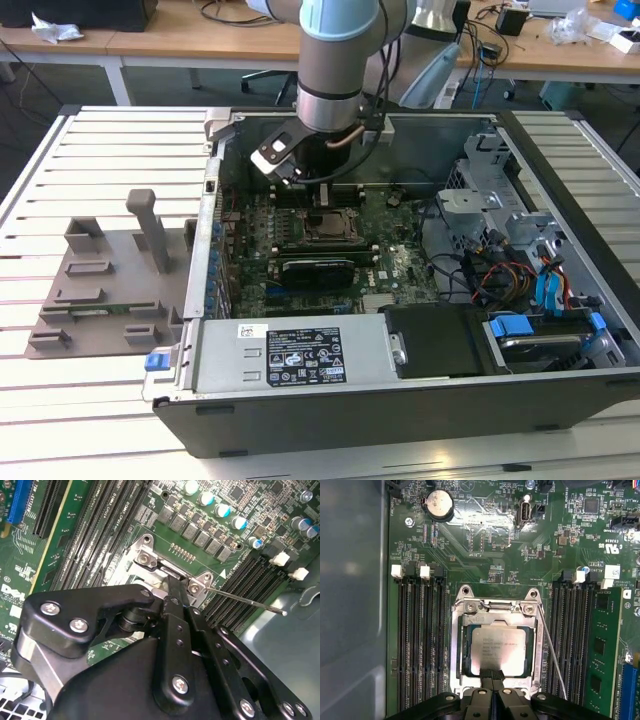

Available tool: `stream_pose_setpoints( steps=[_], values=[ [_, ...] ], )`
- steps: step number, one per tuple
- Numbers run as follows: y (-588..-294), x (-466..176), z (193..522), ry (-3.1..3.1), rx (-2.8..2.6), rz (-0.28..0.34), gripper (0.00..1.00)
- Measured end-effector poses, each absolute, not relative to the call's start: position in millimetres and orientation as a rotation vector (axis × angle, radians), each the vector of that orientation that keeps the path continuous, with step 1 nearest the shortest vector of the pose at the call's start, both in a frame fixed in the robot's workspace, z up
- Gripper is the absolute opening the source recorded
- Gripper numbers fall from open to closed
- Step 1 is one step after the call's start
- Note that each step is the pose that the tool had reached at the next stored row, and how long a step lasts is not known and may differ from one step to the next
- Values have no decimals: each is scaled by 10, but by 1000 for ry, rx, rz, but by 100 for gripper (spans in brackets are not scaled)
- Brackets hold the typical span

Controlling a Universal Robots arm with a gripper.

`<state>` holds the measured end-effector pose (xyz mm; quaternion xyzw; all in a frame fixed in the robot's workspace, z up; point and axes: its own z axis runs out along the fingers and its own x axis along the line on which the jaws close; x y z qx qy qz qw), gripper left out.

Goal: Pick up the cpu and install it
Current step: 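Close the cpu cover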

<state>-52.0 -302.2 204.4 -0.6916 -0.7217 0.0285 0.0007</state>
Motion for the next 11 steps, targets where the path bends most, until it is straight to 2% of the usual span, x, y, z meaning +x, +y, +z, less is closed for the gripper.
stream_pose_setpoints(
  steps=[6,11],
  values=[
    [-3020,-380,2062,-2265,-2170,90,11],
    [-3021,-359,2245,-2263,-2167,97,11]
  ],
)
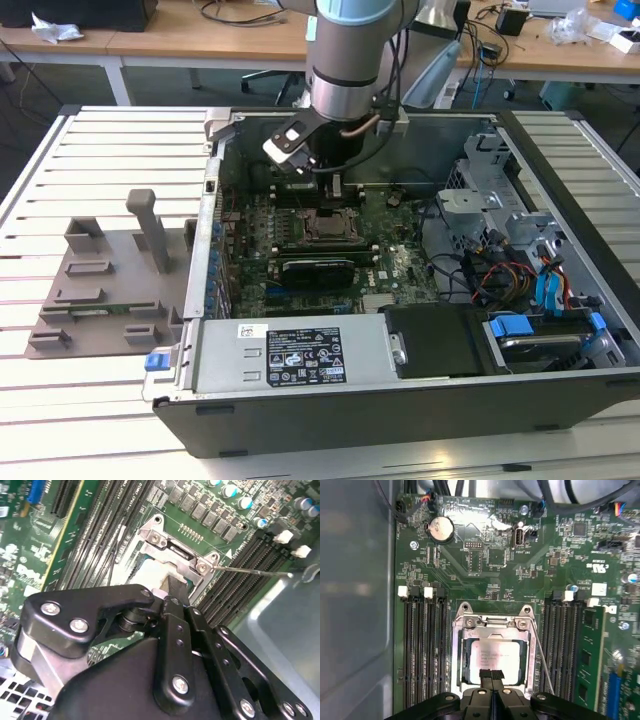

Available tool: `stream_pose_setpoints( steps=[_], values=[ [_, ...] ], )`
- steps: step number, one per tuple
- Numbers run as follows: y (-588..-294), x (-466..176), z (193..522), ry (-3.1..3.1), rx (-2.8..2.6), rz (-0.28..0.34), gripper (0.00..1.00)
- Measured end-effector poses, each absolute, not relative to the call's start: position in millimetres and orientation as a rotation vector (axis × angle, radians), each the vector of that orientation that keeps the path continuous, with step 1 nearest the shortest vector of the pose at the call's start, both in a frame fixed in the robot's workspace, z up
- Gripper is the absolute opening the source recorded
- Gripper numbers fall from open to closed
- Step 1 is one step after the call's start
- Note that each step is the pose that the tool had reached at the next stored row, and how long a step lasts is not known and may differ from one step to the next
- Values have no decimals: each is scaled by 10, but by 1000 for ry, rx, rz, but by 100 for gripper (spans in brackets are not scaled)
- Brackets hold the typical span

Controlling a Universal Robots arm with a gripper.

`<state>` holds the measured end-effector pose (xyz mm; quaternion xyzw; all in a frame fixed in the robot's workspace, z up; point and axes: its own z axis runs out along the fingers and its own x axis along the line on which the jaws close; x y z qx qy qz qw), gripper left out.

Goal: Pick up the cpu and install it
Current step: 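Close the cpu cover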

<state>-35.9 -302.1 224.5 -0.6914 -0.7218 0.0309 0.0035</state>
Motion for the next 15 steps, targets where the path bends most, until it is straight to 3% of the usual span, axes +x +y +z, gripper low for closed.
stream_pose_setpoints(
  steps=[15],
  values=[
    [-3021,-353,3035,-2260,-2165,101,11]
  ],
)
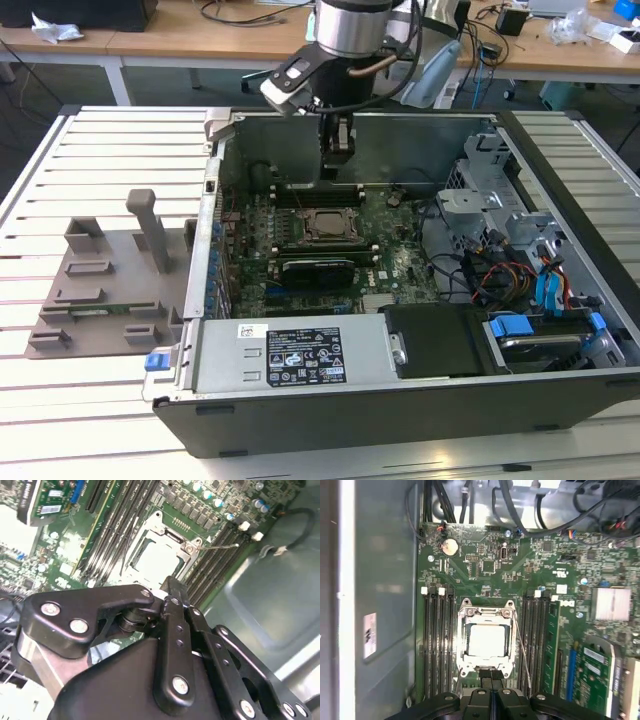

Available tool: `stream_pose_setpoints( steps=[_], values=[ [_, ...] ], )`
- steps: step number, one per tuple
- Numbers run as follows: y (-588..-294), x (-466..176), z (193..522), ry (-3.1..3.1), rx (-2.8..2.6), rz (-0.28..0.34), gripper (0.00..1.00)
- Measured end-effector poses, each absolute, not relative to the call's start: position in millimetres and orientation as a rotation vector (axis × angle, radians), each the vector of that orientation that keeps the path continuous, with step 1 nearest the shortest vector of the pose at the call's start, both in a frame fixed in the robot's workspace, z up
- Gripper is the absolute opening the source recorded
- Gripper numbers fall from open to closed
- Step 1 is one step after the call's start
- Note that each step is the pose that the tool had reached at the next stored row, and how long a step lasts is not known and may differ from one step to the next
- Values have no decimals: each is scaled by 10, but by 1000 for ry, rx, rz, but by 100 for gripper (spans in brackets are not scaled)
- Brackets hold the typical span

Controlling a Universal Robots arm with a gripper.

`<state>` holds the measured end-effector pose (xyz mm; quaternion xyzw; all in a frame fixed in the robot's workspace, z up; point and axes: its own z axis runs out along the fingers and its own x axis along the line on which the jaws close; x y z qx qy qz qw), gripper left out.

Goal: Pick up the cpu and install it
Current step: 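Close the cpu cover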

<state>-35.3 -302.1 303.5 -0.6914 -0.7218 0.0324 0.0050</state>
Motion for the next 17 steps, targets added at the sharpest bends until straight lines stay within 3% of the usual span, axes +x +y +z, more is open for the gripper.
stream_pose_setpoints(
  steps=[2,17],
  values=[
    [-3021,-353,3162,-2260,-2165,101,11],
    [-3022,-352,3167,-2273,-2150,98,11]
  ],
)
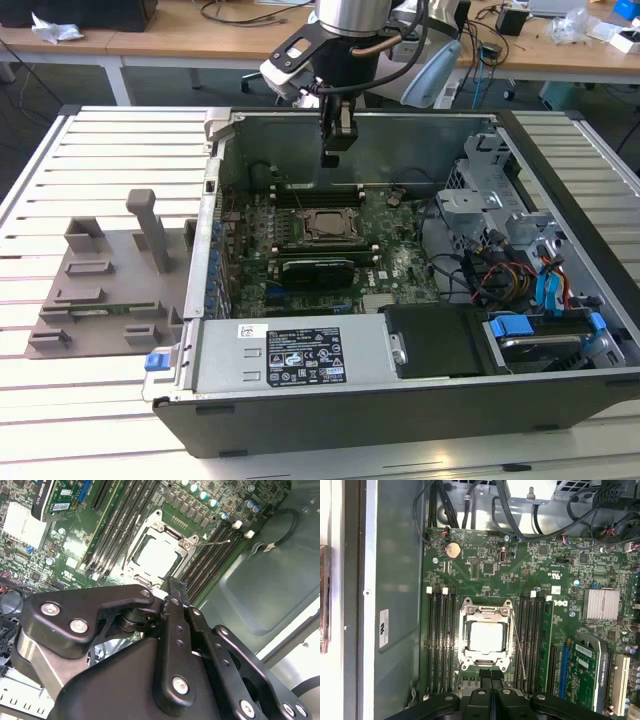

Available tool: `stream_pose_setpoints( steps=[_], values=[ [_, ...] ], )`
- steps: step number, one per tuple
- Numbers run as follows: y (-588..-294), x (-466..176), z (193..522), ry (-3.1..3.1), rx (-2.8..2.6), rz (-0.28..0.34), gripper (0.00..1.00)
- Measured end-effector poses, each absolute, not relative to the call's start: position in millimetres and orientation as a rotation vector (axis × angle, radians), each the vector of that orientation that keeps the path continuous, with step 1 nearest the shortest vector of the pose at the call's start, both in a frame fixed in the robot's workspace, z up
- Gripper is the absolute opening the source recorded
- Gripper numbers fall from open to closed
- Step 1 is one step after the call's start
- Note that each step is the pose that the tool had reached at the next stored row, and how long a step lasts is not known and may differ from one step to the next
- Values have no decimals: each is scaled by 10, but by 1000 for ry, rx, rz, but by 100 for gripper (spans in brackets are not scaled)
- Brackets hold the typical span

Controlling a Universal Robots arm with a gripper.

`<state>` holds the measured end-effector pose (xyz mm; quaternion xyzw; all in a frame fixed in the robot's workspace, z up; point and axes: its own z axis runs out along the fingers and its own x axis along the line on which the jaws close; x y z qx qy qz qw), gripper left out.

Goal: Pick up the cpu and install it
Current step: 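Close the cpu cover, then install the first cpu locking lever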

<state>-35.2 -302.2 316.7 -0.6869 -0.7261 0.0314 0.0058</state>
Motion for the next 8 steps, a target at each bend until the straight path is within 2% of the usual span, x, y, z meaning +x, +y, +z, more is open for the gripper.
stream_pose_setpoints(
  steps=[8],
  values=[
    [-3021,-353,3167,-2273,-2149,98,11]
  ],
)
